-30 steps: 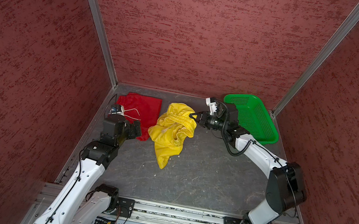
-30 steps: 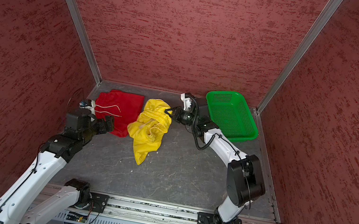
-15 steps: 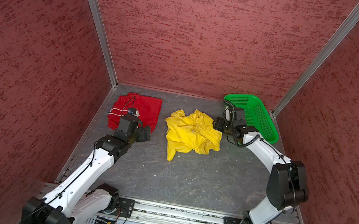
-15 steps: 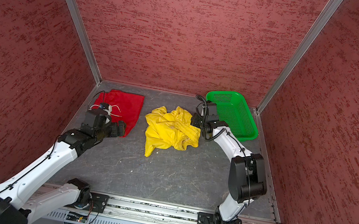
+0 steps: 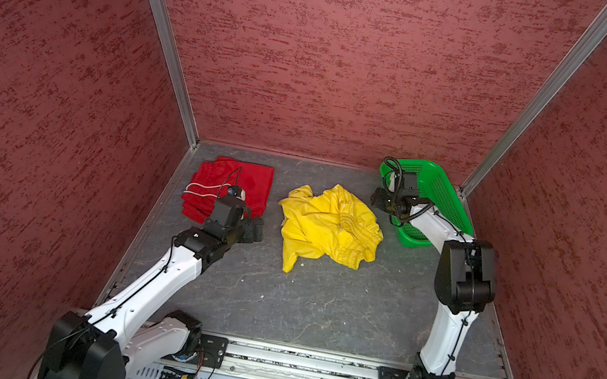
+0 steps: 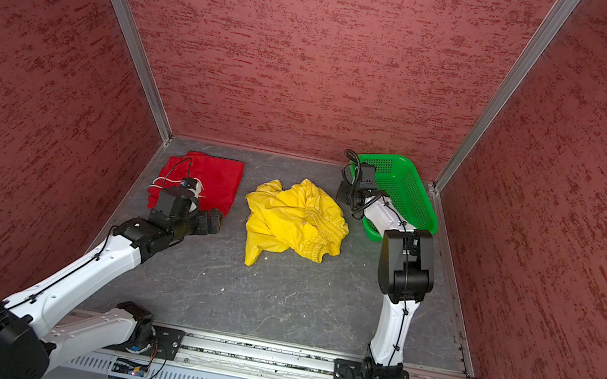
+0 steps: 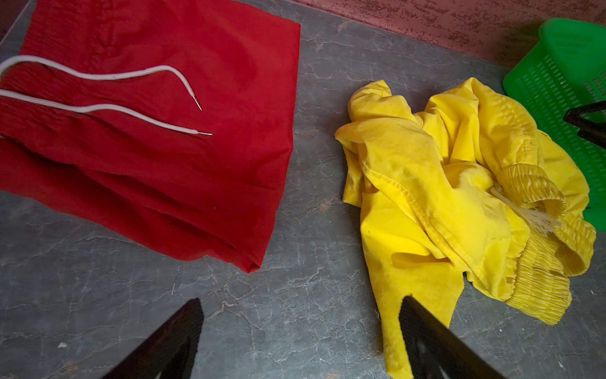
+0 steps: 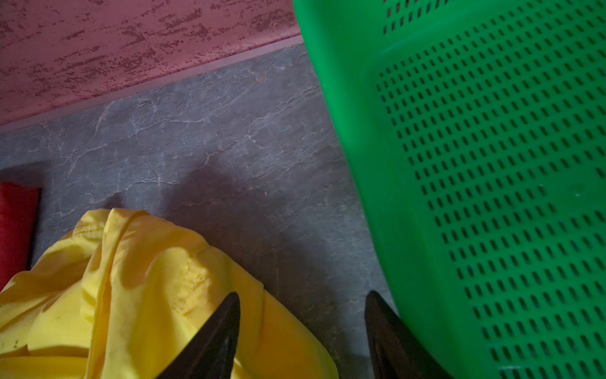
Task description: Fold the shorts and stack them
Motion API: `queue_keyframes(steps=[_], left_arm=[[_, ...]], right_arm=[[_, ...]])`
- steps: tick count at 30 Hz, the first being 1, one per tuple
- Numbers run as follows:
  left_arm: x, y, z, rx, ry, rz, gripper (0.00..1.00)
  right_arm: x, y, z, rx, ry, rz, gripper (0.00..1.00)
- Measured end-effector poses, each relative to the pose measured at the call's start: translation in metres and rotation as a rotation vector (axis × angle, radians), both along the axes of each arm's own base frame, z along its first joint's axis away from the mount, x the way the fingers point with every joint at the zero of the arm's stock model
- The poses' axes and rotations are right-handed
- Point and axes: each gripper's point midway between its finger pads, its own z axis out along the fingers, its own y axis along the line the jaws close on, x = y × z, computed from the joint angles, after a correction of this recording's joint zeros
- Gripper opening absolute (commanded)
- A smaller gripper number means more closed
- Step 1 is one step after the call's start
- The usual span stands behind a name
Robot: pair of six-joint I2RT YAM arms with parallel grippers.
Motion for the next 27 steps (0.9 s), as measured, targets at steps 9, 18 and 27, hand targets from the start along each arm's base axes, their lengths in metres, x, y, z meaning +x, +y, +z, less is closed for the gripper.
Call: queue_keyframes(steps=[9,18,27], left_arm=[[0.004,-0.036,-0.012,-0.041,0.024,-0.109,0.94],[-0.007,-0.078,-0.048,-0.091,0.153,-0.203,0.92],[-0.038,-0.12,-0.098,-0.061,0.314,-0.293,0.91]], right_arm=[[0.024,-0.013,0.016,0.04,-0.071,-0.019,0.66],[-0.073,0.005,0.067,0.199,-0.156,0.057,0.64],[-0.197,0.033,0.027,0.392,-0.043,0.127,0.62]])
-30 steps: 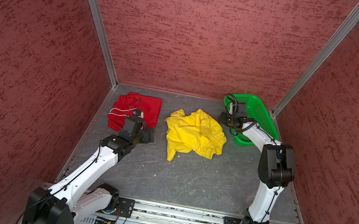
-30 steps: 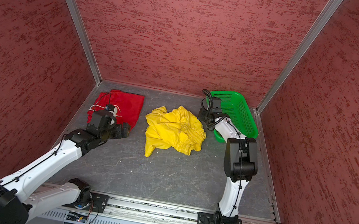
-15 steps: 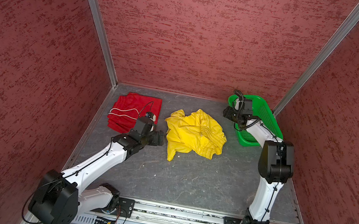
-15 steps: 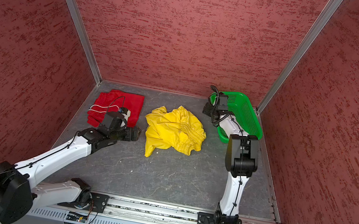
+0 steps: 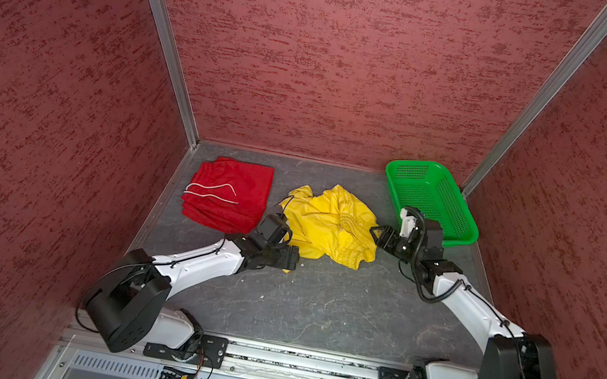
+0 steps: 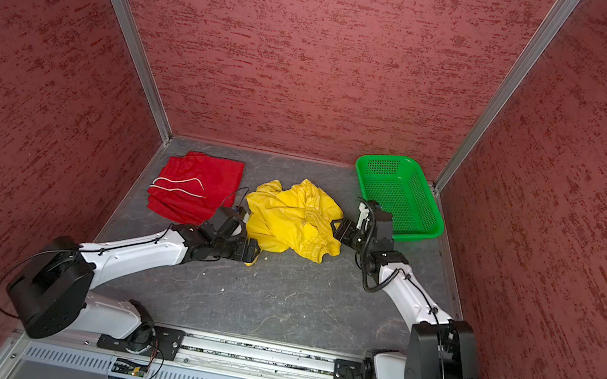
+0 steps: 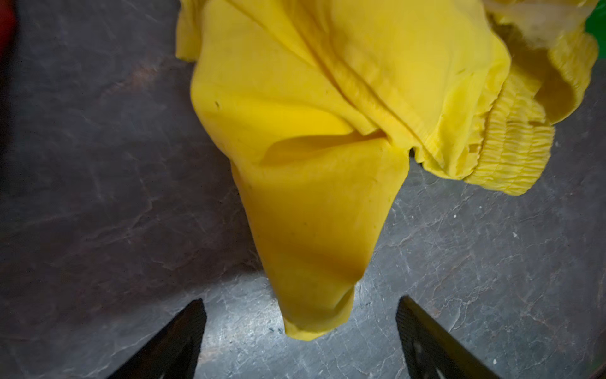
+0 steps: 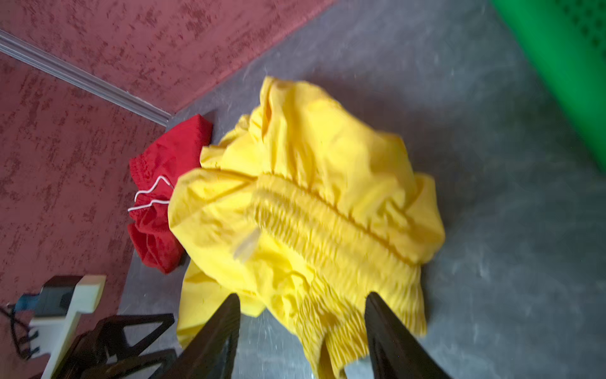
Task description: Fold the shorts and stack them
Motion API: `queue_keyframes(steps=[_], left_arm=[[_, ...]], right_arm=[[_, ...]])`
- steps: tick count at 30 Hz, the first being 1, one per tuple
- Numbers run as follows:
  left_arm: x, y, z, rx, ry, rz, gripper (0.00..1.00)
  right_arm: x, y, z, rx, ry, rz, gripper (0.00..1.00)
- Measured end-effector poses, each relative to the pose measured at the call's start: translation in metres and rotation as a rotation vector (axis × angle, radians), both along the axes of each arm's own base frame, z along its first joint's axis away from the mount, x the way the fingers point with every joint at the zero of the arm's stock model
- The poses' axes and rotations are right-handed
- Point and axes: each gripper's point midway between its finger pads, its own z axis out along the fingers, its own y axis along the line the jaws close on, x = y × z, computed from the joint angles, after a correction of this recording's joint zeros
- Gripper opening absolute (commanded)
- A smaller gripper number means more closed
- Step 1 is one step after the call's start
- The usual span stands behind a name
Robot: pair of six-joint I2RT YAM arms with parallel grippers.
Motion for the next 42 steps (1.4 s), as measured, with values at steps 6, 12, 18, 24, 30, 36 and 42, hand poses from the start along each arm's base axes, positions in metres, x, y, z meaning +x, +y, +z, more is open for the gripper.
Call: queue_keyframes(steps=[6,12,18,24,30,36,42], left_arm=[[-0.003,-0.001,-0.032,0.07,0.077,0.008,0.87],[0.01,-0.009,-0.036,0.079,0.065,0.029,0.75],[0.013,-0.013,-0.037,0.071,0.054,0.043,0.6],[0.013,-0.012,-0.037,0.074,0.053,0.047,0.43],[0.013,-0.008,-0.033,0.093,0.043,0.045,0.17],[0.018,0.008,0.001,0.125,-0.035,0.044,0.08],[0.036,0.045,0.064,0.144,-0.172,0.081,0.08]], right_arm=[[-0.049,0.011,-0.048,0.077,0.137,0.037,0.62],[-0.069,0.033,-0.075,0.131,0.212,0.077,0.62],[-0.056,0.043,-0.087,0.17,0.204,0.067,0.6],[-0.041,0.05,-0.099,0.191,0.181,0.061,0.42],[-0.033,0.052,-0.101,0.203,0.165,0.042,0.02],[-0.025,0.054,-0.055,0.22,0.073,0.061,0.0],[-0.004,0.046,0.07,0.232,-0.187,0.081,0.0]])
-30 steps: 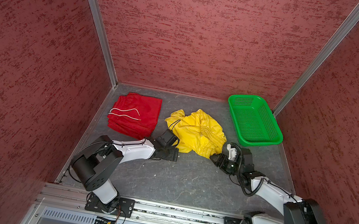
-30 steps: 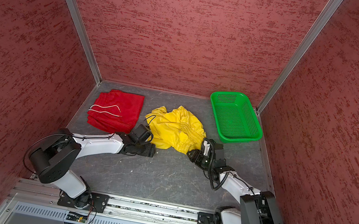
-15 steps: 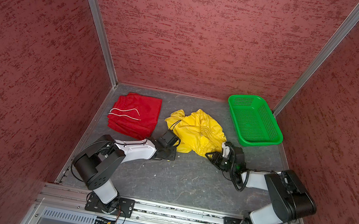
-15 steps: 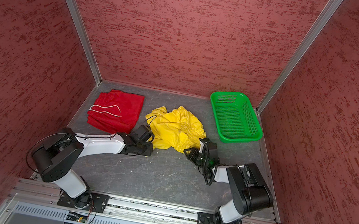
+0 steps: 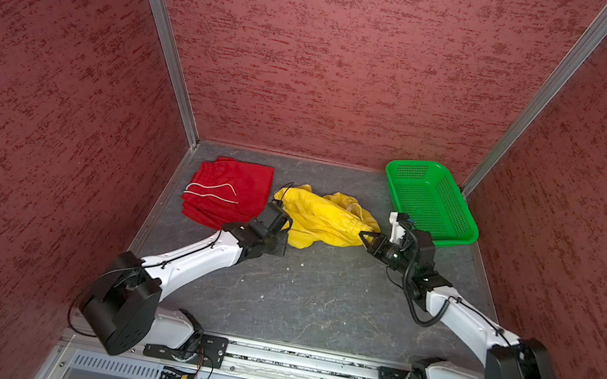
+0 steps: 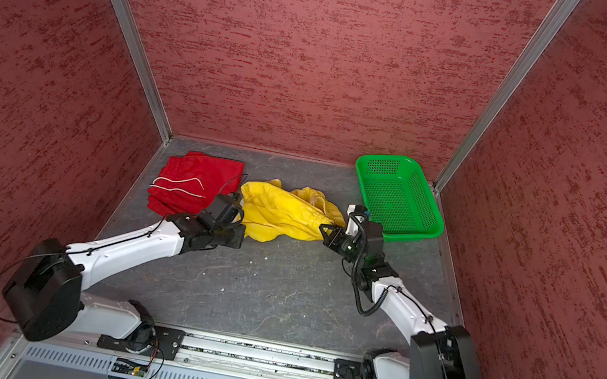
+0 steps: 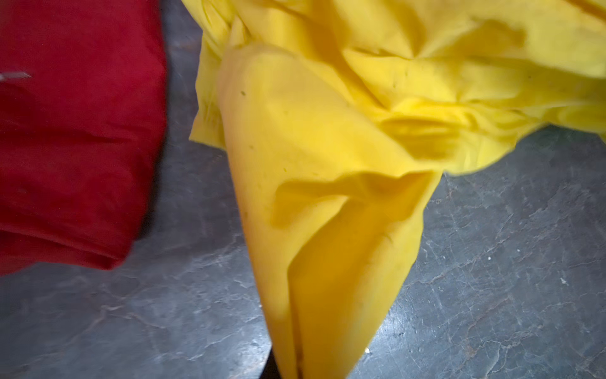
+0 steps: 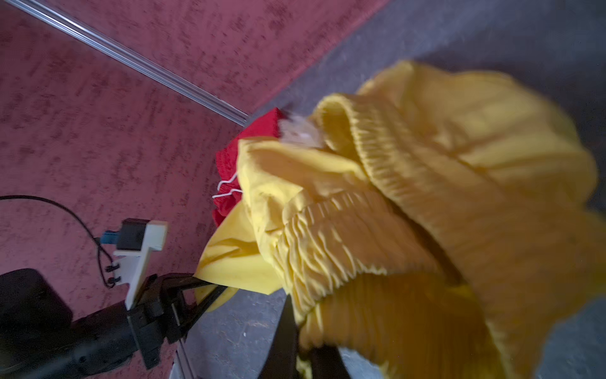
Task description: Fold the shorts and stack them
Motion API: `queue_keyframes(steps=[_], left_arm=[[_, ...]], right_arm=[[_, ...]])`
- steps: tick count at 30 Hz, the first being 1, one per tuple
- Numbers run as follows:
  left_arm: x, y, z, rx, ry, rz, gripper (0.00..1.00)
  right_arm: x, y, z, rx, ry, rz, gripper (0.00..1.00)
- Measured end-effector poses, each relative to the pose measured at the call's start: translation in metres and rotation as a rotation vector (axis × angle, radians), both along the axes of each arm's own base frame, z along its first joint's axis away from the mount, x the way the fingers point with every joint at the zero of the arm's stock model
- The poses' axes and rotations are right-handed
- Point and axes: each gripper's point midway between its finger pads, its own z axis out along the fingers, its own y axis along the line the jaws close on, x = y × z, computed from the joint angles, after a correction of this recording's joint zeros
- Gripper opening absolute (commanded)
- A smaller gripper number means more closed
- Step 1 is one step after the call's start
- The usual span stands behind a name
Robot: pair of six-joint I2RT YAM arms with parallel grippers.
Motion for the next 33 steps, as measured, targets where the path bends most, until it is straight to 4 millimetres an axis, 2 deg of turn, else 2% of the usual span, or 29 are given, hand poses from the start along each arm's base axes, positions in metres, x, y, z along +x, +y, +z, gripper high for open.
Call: queue_keyframes(steps=[3,6,8,10,13,14,16,19,23,26,27,30,33], left_arm=[[0.007,0.025,0.035,0.026,-0.077,0.016,0.08],[0.01,0.047,0.067,0.065,-0.154,0.021,0.11],[0.01,0.059,0.081,0.095,-0.192,0.018,0.14],[0.008,0.067,0.084,0.118,-0.2,0.014,0.22],[0.005,0.071,0.073,0.141,-0.156,-0.005,0.42],[0.002,0.071,0.066,0.145,-0.131,-0.012,0.55],[-0.003,0.07,0.053,0.14,-0.086,-0.012,0.68],[-0.012,0.069,0.036,0.118,-0.031,-0.003,0.76],[-0.018,0.064,0.029,0.078,-0.006,-0.016,0.79],[-0.019,0.051,0.033,0.036,-0.017,-0.076,0.79],[-0.019,0.047,0.036,0.026,-0.028,-0.098,0.78],[-0.019,0.018,0.047,-0.006,-0.095,-0.261,0.77],[-0.025,-0.022,0.062,-0.012,-0.203,-0.478,0.77]], right_arm=[[0.002,-0.015,0.056,-0.001,-0.098,-0.021,0.0],[-0.003,-0.028,0.097,-0.006,-0.161,-0.034,0.0],[-0.008,-0.032,0.119,-0.004,-0.192,-0.025,0.0],[-0.014,-0.029,0.136,0.006,-0.214,0.003,0.0],[-0.022,-0.022,0.151,0.039,-0.224,0.056,0.0],[-0.024,-0.02,0.151,0.05,-0.214,0.07,0.0],[-0.024,-0.019,0.145,0.061,-0.177,0.075,0.0],[-0.022,-0.02,0.122,0.064,-0.101,0.058,0.0],[-0.018,-0.019,0.076,0.059,0.024,0.056,0.0],[-0.023,-0.016,0.051,0.067,0.094,0.075,0.0],[-0.025,-0.014,0.048,0.073,0.105,0.086,0.0],[-0.032,-0.01,0.047,0.09,0.108,0.128,0.0],[-0.041,-0.005,0.052,0.114,0.097,0.17,0.0]])
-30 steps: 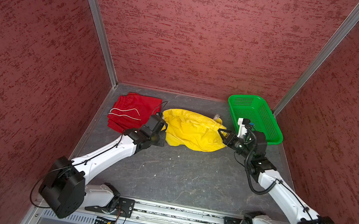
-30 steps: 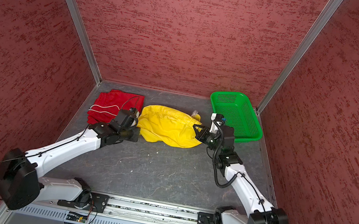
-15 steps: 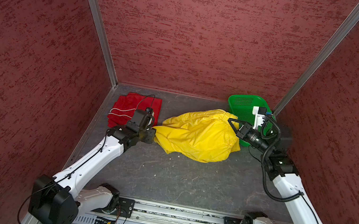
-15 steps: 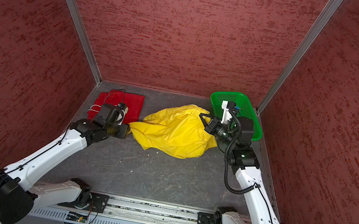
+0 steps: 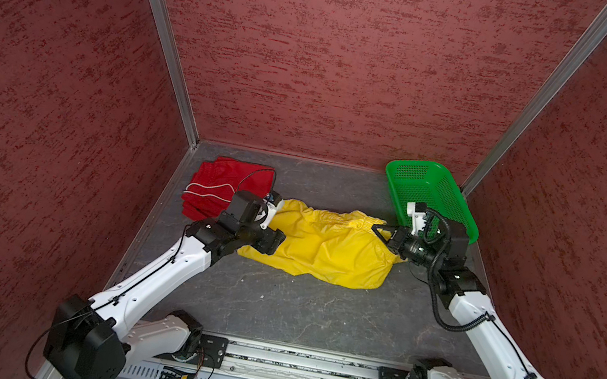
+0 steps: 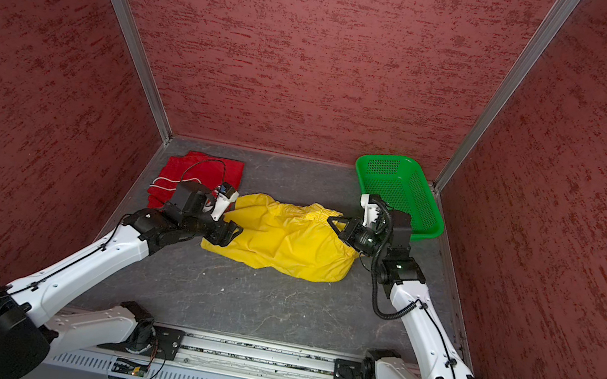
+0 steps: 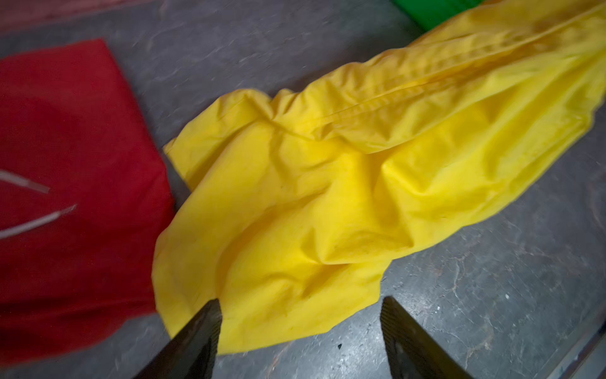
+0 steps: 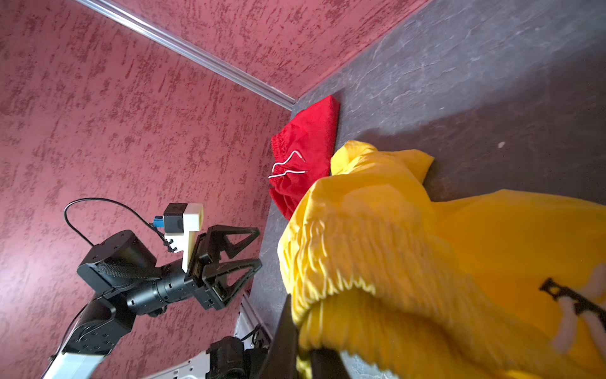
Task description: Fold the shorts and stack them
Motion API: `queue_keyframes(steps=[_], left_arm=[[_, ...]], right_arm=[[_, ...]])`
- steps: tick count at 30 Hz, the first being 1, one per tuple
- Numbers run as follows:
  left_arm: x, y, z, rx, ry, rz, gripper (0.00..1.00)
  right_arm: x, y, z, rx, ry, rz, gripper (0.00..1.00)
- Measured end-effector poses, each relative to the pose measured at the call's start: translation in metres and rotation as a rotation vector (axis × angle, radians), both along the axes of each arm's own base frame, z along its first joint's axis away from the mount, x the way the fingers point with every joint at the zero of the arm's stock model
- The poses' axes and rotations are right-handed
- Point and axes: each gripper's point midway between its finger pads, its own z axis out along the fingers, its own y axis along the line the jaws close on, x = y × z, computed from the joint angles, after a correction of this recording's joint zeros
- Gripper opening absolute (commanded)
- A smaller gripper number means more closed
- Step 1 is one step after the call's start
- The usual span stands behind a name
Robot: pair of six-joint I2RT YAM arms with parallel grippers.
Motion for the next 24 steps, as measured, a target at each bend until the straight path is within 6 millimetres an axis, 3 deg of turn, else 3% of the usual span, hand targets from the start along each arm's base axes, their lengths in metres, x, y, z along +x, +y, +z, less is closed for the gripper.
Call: queue_keyframes(steps=[5,9,17,20,24], left_arm=[[-0.014,-0.07,0.017,0.043,-0.184,-0.35,0.78],[-0.008,-0.119,0.024,0.085,-0.316,-0.523,0.78],[0.023,-0.174,0.026,0.117,-0.512,-0.637,0.77],[0.032,-0.188,0.026,0.125,-0.556,-0.659,0.66],[0.031,-0.2,0.027,0.127,-0.593,-0.698,0.34]], right_arm=[[-0.017,0.005,0.0,0.046,0.011,0.054,0.0],[-0.025,0.007,-0.004,0.07,0.046,0.077,0.0],[-0.032,0.01,-0.004,0.091,0.073,0.105,0.0],[-0.033,0.01,-0.004,0.092,0.076,0.108,0.0],[-0.034,0.009,-0.005,0.088,0.081,0.108,0.02]])
